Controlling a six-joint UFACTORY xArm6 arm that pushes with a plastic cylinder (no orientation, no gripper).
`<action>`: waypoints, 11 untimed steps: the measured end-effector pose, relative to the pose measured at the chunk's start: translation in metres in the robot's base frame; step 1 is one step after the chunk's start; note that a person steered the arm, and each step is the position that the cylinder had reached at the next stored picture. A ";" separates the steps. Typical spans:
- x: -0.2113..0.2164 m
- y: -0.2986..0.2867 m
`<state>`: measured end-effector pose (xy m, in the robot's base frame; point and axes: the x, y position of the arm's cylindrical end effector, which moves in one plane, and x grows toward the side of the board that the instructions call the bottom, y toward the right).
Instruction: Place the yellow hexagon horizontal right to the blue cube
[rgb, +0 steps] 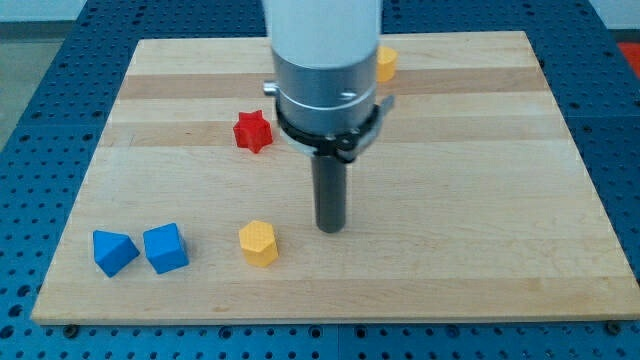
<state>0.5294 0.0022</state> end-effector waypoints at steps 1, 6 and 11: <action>0.012 0.002; 0.021 -0.061; 0.021 -0.085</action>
